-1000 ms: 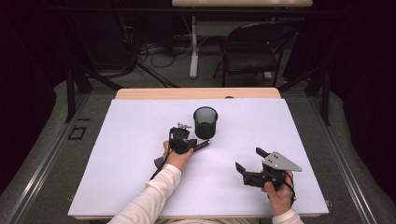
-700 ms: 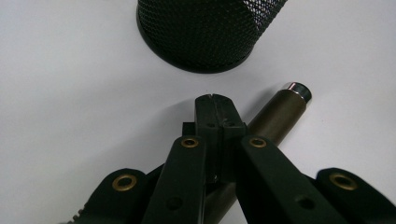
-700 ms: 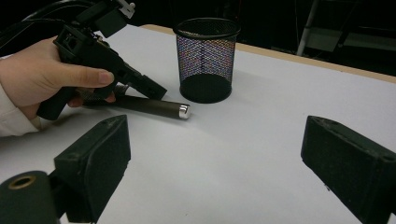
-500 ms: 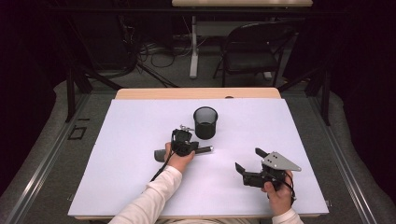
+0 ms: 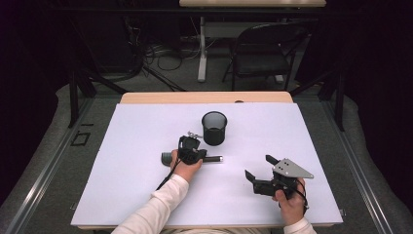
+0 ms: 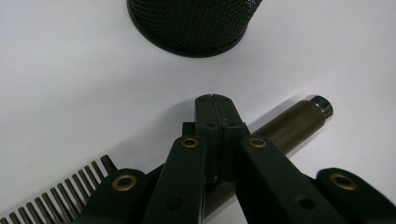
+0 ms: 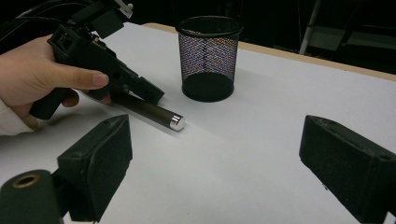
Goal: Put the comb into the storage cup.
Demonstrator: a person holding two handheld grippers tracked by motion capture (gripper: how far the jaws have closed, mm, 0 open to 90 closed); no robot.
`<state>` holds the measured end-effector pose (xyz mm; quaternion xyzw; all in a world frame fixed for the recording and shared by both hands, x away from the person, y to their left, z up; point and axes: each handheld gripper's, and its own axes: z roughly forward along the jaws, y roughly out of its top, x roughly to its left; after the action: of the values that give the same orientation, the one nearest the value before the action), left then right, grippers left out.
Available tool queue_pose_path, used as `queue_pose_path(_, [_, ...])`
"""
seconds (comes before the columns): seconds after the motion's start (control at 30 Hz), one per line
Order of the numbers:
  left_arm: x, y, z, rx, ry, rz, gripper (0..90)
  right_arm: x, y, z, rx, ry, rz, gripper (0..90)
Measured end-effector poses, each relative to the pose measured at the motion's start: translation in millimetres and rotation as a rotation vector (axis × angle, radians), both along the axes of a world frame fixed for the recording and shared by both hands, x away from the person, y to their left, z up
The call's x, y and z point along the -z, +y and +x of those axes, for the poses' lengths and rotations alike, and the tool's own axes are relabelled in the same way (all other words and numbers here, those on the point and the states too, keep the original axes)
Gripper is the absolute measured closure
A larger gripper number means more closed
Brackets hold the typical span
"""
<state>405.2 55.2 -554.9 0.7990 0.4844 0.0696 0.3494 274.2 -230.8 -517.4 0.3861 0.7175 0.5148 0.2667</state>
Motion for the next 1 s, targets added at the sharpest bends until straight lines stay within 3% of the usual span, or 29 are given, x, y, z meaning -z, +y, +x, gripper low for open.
queue_pose_path(1.0, [-3.4, 2.7, -21.8, 0.098, -0.005, 0.054, 90.0, 0.6, 0.3, 0.2, -0.006, 0.003, -0.007, 10.5])
